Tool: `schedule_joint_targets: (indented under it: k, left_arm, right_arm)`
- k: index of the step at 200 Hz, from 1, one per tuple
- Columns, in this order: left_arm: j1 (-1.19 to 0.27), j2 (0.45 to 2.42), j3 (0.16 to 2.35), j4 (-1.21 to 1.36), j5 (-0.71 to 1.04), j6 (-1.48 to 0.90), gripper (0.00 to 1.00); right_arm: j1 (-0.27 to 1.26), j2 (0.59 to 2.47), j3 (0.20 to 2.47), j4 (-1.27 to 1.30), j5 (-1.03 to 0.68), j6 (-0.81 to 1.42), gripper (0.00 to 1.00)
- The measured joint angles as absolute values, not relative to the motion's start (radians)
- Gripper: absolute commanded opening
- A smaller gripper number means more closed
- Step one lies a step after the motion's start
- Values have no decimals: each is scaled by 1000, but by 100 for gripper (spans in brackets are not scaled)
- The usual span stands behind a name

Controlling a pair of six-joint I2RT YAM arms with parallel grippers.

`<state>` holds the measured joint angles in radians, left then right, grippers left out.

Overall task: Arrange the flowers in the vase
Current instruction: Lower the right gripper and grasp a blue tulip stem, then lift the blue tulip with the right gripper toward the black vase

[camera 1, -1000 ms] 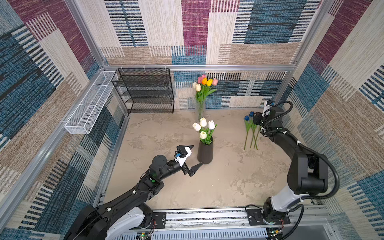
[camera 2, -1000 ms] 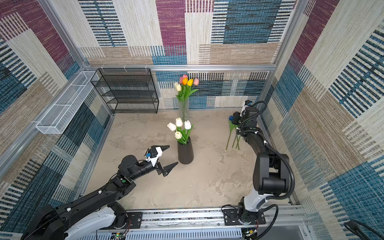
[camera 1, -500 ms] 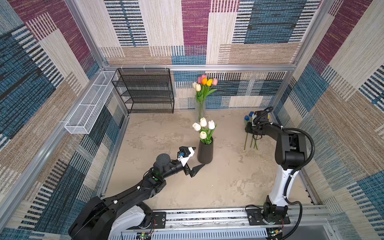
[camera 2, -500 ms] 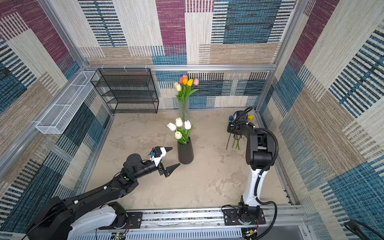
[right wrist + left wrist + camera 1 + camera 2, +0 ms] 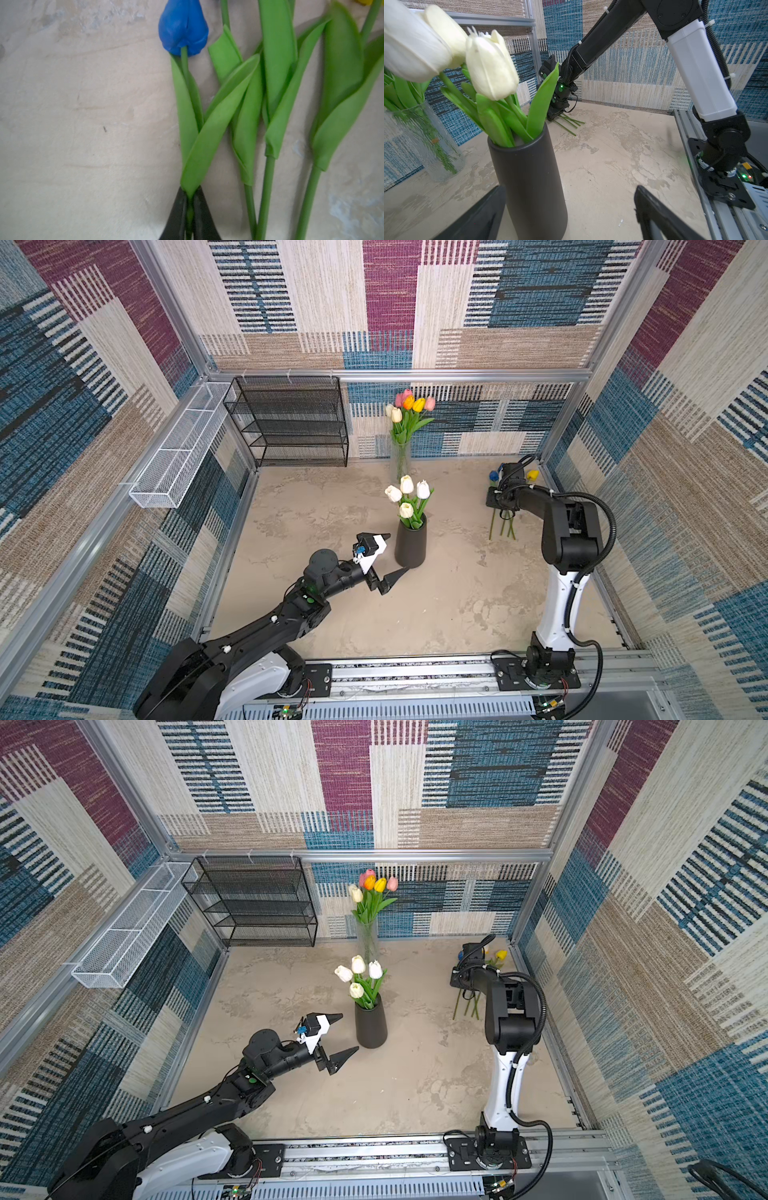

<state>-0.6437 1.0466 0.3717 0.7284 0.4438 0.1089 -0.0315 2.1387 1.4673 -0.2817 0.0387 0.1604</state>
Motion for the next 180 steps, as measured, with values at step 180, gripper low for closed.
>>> schedule_joint_targets:
  k: [180]
  left_arm:
    - [-644,982,322,793,350,104,99]
  right_arm:
    - [85,1314,746,963,-729,423,0]
